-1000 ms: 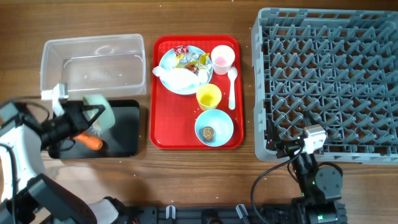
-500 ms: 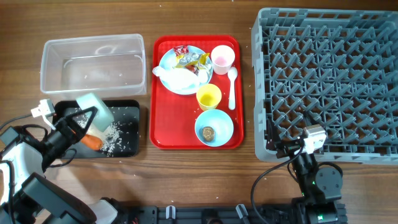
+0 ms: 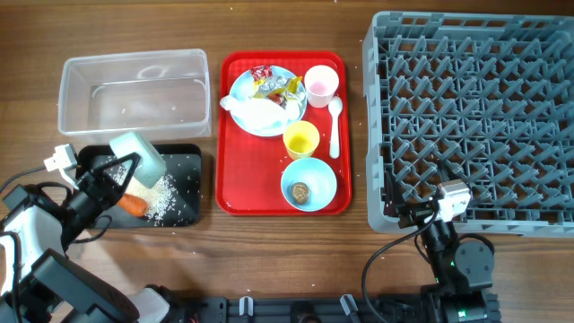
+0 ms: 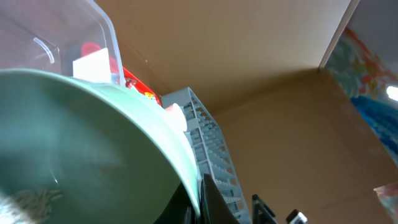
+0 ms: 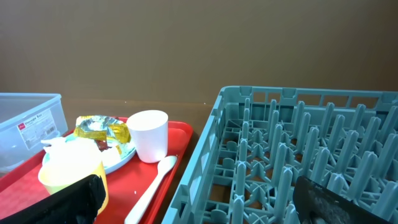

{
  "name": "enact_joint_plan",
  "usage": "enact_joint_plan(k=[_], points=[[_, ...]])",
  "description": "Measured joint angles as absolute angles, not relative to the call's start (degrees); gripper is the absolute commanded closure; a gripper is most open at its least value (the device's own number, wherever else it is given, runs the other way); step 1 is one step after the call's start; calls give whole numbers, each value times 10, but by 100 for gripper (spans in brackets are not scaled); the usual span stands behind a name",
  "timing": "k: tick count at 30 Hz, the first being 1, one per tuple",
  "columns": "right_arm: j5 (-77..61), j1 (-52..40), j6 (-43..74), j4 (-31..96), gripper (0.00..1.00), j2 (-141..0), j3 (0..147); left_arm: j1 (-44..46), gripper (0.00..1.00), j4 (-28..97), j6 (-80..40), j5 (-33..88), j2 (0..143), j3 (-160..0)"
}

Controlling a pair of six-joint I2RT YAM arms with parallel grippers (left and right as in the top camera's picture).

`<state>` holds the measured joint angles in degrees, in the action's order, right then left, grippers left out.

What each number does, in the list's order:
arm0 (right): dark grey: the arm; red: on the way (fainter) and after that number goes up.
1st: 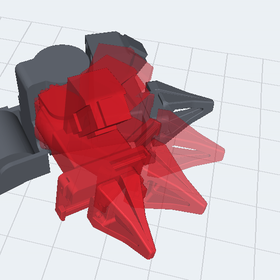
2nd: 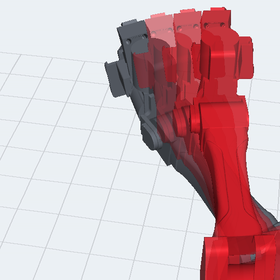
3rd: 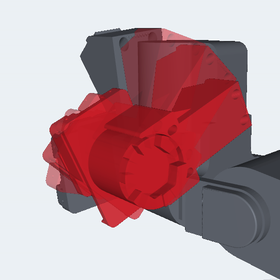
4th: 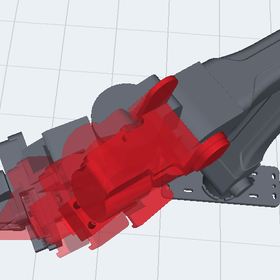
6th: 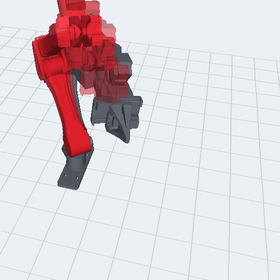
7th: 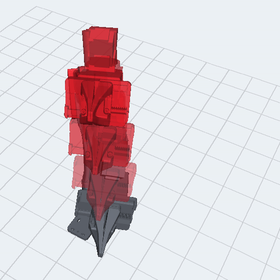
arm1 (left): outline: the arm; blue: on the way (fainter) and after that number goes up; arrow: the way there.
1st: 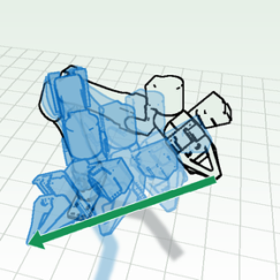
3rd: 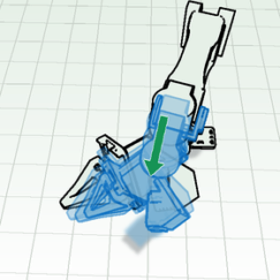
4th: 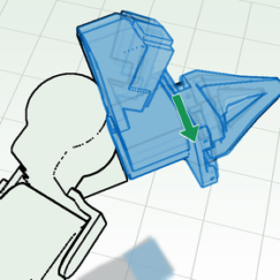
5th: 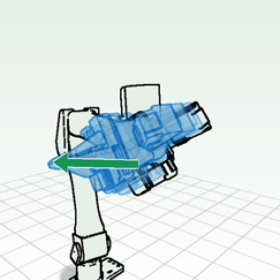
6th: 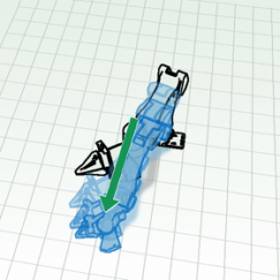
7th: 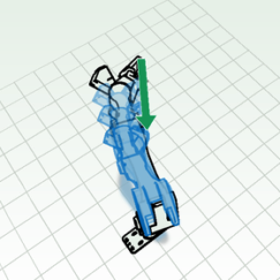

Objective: Sort waste into correct bins and load items into the dishwasher rack
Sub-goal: 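Tip the green bowl over the black tray to pour out the rice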

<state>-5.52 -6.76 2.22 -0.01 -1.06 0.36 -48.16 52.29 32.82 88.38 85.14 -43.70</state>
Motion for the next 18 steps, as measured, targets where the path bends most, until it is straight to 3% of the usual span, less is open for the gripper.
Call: enact_joint_plan(k=[18], points=[[-55, -68, 22, 0, 0, -11, 4, -480, 96, 522, 338, 884, 852, -434]])
